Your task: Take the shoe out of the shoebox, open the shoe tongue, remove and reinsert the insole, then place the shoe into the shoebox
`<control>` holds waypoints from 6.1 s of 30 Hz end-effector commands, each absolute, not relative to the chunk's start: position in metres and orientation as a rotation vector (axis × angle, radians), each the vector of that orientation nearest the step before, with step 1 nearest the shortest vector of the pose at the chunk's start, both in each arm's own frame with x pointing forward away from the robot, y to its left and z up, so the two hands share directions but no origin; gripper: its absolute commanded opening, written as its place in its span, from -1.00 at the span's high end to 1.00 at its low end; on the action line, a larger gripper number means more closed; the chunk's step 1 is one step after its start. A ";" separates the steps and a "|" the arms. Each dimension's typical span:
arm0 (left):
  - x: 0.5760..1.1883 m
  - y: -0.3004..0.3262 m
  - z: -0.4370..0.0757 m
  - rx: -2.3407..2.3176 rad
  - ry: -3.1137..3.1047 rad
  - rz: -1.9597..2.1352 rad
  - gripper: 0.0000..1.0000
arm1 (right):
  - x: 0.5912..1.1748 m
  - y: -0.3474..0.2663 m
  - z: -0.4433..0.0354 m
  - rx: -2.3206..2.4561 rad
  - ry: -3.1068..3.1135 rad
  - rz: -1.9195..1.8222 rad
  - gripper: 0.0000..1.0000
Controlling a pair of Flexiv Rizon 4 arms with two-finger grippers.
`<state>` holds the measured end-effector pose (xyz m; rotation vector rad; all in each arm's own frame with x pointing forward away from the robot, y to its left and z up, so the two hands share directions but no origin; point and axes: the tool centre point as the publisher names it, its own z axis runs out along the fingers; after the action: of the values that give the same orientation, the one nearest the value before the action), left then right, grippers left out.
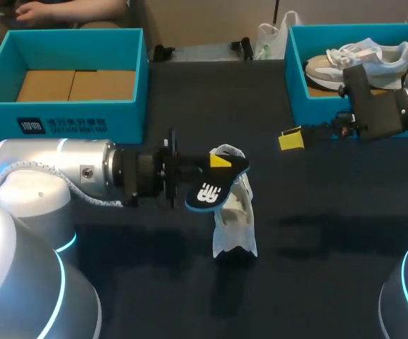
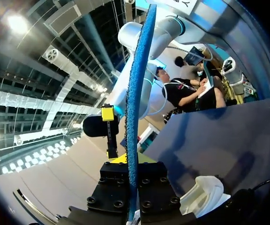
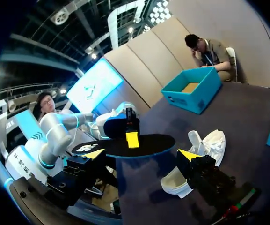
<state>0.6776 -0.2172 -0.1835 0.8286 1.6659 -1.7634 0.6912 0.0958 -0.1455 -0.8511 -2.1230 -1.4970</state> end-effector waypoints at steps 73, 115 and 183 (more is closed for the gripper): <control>0.655 -0.213 -0.226 0.504 1.893 -1.921 1.00 | 0.693 0.081 -0.261 0.013 -3.417 -0.828 -1.00; 0.642 -0.209 -0.248 0.440 1.945 -1.829 1.00 | 0.719 0.094 -0.327 0.307 -3.286 -0.955 -1.00; 0.666 -0.241 -0.298 0.526 2.010 -1.775 1.00 | 0.719 0.094 -0.327 0.307 -3.286 -0.955 -1.00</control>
<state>0.6609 -0.2341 -0.2956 0.5228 2.0023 -1.7819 0.7201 0.0951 -0.3277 0.3073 -3.2855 -0.9539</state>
